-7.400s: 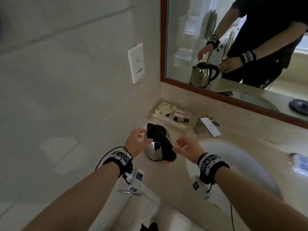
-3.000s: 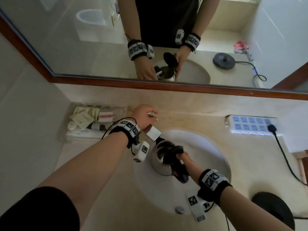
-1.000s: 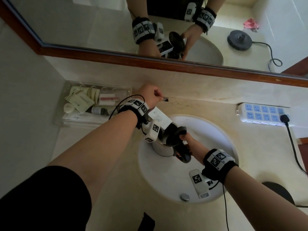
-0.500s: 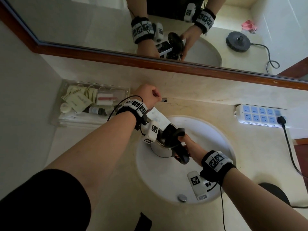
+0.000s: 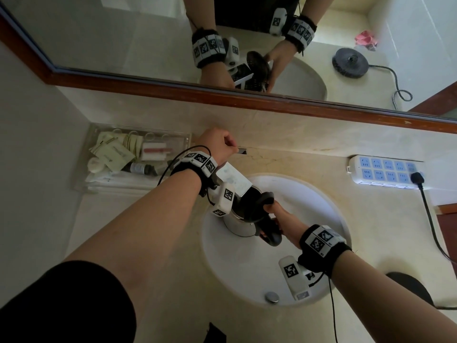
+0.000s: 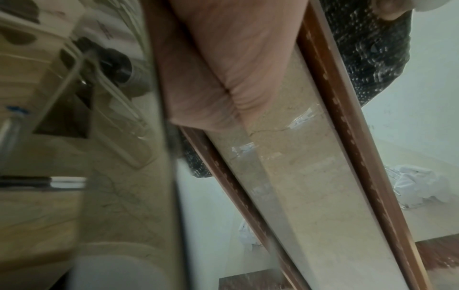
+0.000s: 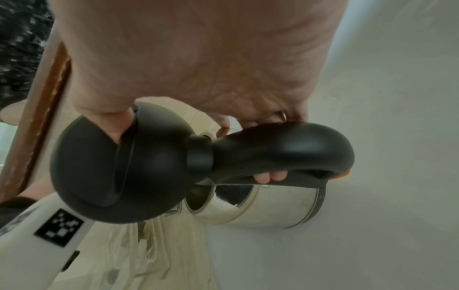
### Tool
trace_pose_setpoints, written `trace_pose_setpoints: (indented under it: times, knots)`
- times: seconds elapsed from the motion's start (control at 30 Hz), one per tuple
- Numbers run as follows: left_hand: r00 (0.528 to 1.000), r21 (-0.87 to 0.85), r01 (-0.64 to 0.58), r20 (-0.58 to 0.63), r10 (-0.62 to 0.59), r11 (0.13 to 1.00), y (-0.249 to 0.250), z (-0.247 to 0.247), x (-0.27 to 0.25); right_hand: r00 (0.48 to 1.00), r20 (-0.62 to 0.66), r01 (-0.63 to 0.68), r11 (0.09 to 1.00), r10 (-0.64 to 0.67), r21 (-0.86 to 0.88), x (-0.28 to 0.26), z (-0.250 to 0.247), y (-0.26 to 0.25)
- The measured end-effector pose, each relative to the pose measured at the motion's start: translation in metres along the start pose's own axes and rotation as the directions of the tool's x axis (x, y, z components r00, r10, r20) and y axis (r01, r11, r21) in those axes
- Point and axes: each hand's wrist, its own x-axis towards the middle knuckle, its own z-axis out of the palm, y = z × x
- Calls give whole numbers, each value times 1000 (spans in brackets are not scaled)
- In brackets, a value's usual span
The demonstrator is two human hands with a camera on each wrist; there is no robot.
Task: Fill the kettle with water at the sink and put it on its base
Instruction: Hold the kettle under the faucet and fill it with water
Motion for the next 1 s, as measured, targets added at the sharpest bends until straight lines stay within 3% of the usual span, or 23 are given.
trace_pose_setpoints:
  times: [1.0]
  knots:
    - [1000,9,4,23,-4,1000,7,-6,-6,999,40,21,1000,-21,14,-3,1,-4]
